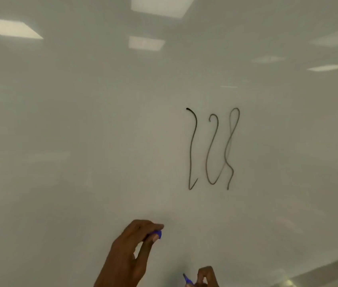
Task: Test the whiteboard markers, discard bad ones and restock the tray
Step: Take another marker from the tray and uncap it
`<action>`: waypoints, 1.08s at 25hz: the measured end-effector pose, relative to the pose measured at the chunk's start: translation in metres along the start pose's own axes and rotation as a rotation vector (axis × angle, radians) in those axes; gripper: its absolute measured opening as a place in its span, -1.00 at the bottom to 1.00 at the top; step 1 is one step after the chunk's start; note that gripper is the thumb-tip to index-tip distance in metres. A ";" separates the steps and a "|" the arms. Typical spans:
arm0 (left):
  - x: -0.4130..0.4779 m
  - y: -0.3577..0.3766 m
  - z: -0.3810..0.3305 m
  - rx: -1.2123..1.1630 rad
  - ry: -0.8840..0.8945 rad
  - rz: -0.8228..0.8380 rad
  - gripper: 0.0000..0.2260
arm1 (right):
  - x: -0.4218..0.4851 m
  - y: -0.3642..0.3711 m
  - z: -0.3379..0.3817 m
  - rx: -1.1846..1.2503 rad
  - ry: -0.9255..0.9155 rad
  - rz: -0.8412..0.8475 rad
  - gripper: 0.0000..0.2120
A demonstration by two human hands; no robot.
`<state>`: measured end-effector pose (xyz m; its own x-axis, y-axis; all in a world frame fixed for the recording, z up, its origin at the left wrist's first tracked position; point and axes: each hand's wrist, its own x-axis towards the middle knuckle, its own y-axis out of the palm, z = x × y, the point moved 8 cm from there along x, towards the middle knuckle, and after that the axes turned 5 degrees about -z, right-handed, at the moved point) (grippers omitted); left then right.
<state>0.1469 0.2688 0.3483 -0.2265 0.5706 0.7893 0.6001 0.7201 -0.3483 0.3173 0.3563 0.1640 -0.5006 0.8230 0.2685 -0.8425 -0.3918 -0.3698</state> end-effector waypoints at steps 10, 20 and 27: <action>0.143 -0.021 -0.045 0.342 0.420 -0.219 -0.74 | 0.085 -0.211 0.210 0.558 -0.393 -0.400 -0.67; 0.172 0.007 -0.064 0.861 0.552 -0.436 -0.52 | 0.156 -0.293 0.253 0.226 -0.701 -0.752 -0.84; 0.177 0.021 -0.059 0.930 0.439 -0.527 -0.53 | 0.175 -0.295 0.190 0.176 -0.686 -0.807 -0.49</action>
<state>0.1649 0.3618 0.5103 0.1143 0.0574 0.9918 -0.3275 0.9447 -0.0169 0.4405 0.5376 0.4887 0.2574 0.4799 0.8387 -0.9638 0.0655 0.2583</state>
